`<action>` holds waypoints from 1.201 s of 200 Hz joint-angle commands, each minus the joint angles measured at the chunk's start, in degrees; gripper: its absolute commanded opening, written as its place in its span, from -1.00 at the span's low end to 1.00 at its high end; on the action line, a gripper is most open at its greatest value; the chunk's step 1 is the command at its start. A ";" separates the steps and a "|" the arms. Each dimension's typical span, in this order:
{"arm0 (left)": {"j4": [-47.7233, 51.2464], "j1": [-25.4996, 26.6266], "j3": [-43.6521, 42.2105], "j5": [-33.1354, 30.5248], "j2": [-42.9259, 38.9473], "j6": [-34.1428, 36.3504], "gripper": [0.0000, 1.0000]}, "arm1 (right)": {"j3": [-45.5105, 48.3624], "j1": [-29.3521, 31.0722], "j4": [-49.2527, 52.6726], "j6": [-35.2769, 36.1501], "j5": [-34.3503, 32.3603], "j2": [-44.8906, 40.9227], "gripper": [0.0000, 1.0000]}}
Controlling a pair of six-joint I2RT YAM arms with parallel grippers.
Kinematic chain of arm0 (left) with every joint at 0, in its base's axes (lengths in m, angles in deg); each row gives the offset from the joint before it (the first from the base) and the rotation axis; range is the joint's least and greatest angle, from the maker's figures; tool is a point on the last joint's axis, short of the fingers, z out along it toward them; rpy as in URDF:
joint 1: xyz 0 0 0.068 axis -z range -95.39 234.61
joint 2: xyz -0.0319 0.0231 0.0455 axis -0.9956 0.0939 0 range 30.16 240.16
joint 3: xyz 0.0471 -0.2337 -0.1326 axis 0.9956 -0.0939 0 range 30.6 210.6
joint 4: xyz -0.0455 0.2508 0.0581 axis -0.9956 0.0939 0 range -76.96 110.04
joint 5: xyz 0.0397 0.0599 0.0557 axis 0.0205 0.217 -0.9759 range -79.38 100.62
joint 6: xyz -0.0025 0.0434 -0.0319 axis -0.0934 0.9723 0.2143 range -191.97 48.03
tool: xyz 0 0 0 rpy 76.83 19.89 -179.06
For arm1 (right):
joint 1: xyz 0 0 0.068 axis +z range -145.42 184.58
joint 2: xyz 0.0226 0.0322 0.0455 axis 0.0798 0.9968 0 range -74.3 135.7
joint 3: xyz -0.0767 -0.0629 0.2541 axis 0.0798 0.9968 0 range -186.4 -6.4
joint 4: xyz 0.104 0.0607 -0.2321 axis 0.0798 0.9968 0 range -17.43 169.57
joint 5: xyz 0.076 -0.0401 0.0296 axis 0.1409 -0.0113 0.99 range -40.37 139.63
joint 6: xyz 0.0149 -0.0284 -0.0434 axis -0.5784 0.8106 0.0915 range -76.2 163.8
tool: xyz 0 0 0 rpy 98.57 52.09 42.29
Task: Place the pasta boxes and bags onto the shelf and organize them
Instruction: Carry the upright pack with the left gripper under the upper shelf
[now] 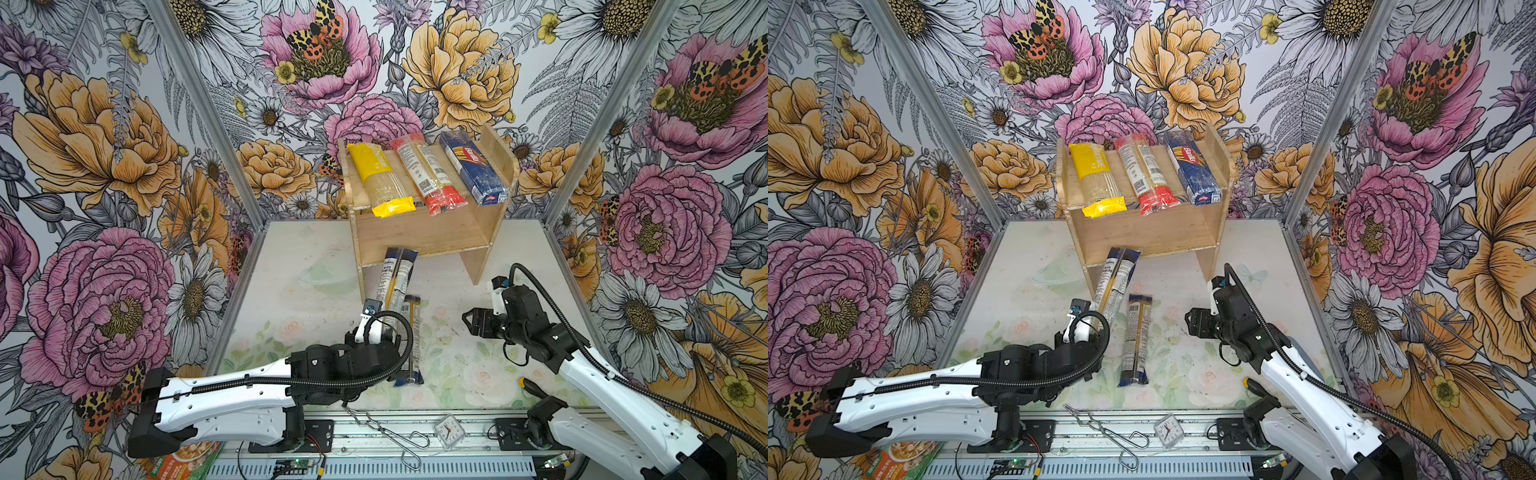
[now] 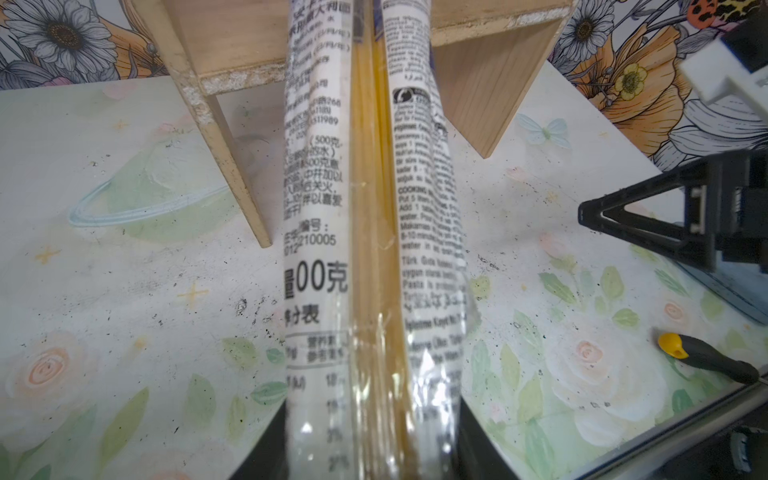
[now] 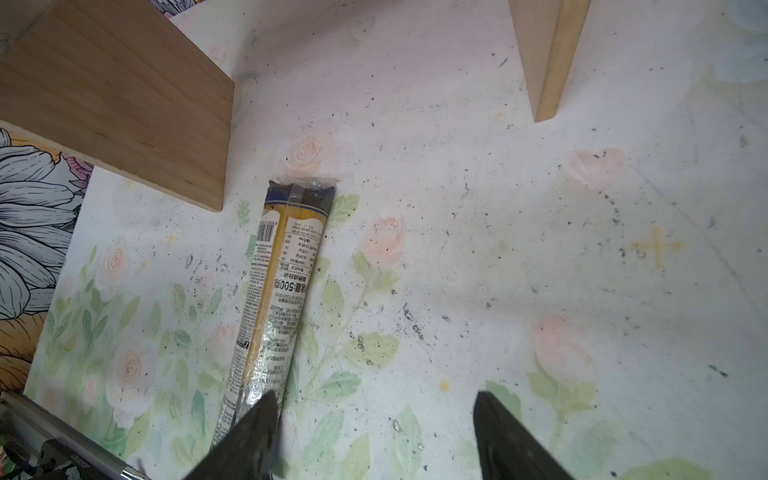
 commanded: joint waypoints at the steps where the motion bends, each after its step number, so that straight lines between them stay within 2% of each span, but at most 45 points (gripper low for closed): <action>1: -9.18 -2.30 4.48 -4.80 0.43 2.23 -0.41 | -0.87 0.45 -1.44 -0.30 -0.56 0.11 0.51; 53: -14.12 -8.40 7.13 -1.71 5.98 3.44 -0.41 | -1.17 0.37 -1.35 1.02 0.14 0.03 0.51; 95: -14.49 -10.53 11.30 -3.08 10.95 2.83 -0.43 | -1.01 0.37 -1.35 1.94 1.53 0.03 0.52; 138: -17.23 -13.96 14.10 -0.52 15.18 3.28 -0.43 | -1.03 0.26 -1.29 3.70 1.83 -0.01 0.53; 240: -18.37 -16.80 19.61 -2.82 22.37 3.18 -0.41 | -0.93 -1.51 -1.25 6.73 3.28 0.28 0.54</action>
